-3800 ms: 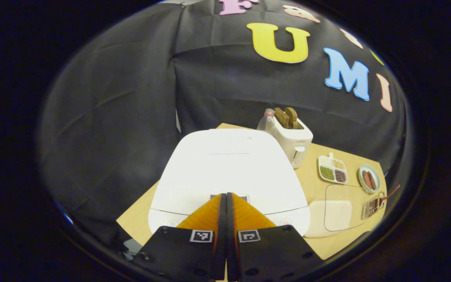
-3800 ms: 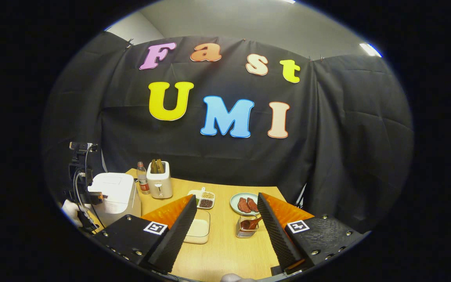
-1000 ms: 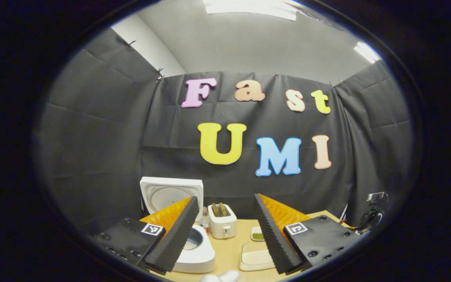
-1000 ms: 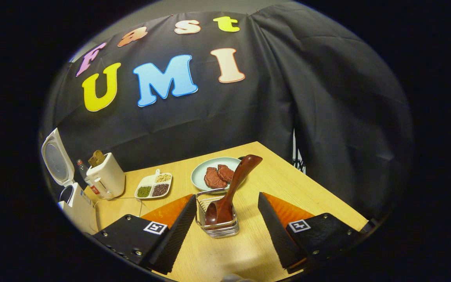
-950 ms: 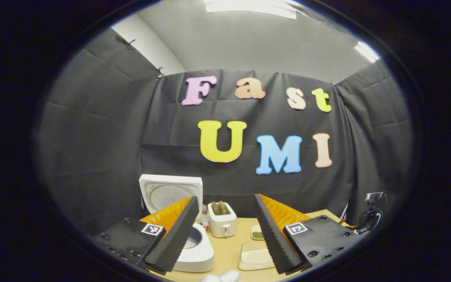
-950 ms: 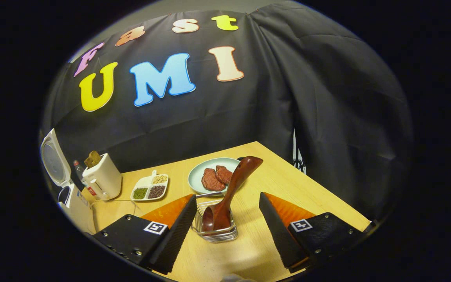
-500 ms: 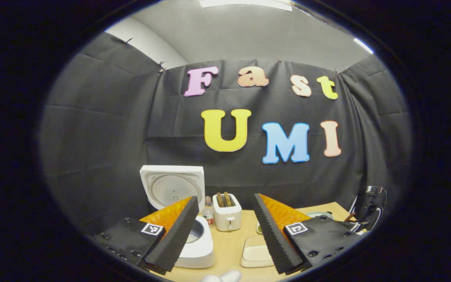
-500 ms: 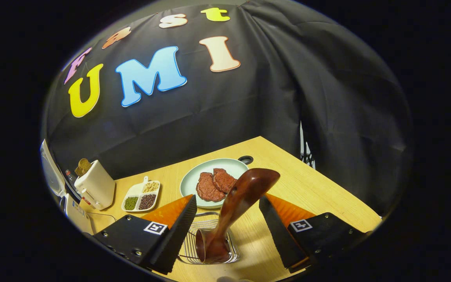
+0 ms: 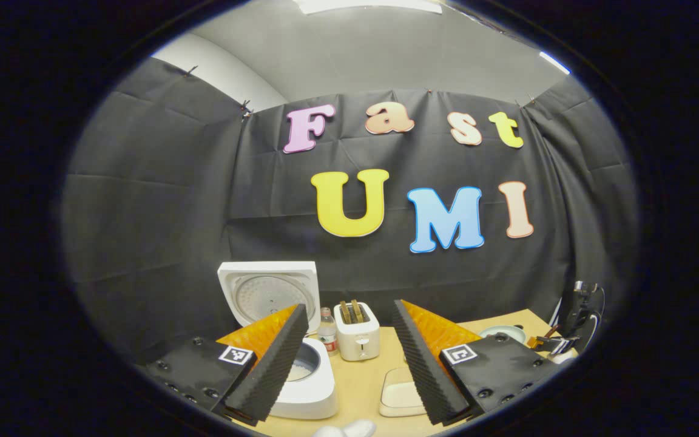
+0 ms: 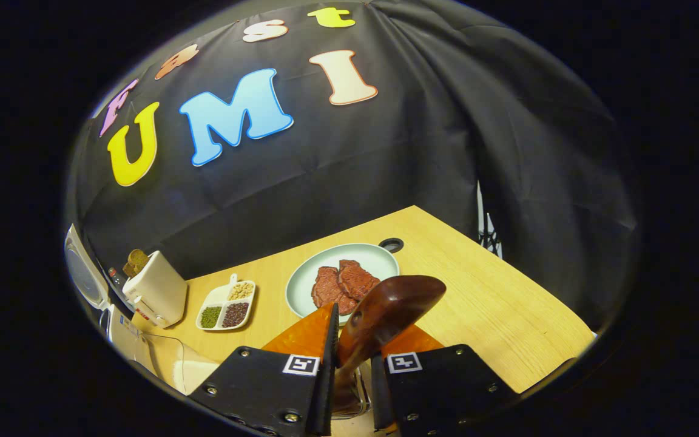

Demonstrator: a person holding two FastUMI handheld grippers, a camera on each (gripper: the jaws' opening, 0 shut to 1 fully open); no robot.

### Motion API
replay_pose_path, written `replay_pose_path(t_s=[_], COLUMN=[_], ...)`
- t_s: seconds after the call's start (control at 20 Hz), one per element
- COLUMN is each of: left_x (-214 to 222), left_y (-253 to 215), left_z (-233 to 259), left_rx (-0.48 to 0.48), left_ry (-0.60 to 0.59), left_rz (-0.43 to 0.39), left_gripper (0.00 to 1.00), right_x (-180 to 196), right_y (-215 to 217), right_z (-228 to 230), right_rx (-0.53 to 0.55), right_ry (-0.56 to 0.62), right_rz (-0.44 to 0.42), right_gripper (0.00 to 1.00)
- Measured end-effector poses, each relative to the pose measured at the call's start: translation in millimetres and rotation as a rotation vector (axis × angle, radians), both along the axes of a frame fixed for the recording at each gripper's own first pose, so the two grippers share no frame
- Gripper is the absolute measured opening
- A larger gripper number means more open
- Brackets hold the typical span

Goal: Close the left gripper, press the button to open the rice cooker; take a wooden spoon from the chopstick holder with the right hand, scoop a spoonful of rice and pour it into the rice cooker, then put the wooden spoon back into the chopstick holder.

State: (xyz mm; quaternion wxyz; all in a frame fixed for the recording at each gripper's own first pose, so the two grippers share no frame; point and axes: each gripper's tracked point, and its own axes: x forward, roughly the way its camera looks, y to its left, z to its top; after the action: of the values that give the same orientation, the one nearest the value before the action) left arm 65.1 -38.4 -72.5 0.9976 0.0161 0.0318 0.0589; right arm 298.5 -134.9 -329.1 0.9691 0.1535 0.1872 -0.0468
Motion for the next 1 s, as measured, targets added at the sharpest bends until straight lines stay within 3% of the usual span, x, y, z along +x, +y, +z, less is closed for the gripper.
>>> replay_pose_path(t_s=[0.05,0.5,0.8,1.0], left_x=[-0.5,-5.4,-12.5,-19.9], left_y=[2.1,17.9,47.1,75.6], left_z=[-1.0,-6.0,-4.5,-6.9], left_rx=[0.001,0.012,-0.006,-0.004], left_ry=[0.004,0.008,-0.004,-0.001], left_rz=[0.004,0.007,0.018,0.040], left_gripper=[0.95,0.95,0.97,0.95], right_x=[-2.6,-6.5,-19.5,-34.1], right_y=[1.7,11.4,34.2,84.7], right_z=[1.7,35.4,134.7,199.1], right_rx=[-0.019,-0.095,-0.165,-0.189], right_ry=[0.004,-0.039,-0.145,-0.218], right_rz=[0.003,0.012,0.039,0.101], right_gripper=[0.20,0.20,0.20,0.20])
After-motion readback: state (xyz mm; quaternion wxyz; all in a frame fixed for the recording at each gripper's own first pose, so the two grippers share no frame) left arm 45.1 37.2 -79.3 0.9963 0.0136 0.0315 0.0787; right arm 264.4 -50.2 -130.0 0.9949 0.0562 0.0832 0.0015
